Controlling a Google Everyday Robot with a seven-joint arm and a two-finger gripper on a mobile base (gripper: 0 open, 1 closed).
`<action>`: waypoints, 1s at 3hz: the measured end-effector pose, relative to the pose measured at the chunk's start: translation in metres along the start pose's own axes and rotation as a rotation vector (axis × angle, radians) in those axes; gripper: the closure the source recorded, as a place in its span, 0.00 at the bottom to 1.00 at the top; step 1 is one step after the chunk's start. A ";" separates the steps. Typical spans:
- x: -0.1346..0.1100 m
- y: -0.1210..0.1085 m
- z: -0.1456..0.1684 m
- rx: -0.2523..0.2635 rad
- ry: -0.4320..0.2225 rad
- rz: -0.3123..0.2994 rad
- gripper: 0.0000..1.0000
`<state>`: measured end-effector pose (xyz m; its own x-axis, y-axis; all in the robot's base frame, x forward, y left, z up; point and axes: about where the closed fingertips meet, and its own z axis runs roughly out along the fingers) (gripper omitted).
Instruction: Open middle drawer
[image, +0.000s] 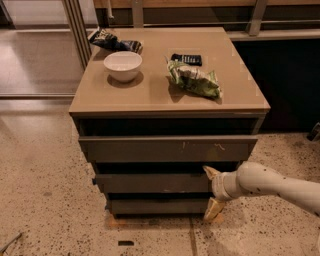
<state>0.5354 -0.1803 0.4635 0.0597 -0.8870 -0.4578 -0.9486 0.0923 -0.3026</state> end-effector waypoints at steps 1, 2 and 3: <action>0.004 -0.012 0.016 -0.011 0.033 -0.016 0.00; 0.008 -0.021 0.035 -0.036 0.057 -0.017 0.00; 0.009 -0.027 0.053 -0.066 0.067 -0.012 0.00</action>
Offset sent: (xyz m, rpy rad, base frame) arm 0.0513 0.0090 -0.0417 -0.0928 0.0537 0.0170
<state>0.5781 -0.1670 0.4232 0.0523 -0.9162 -0.3973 -0.9666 0.0535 -0.2505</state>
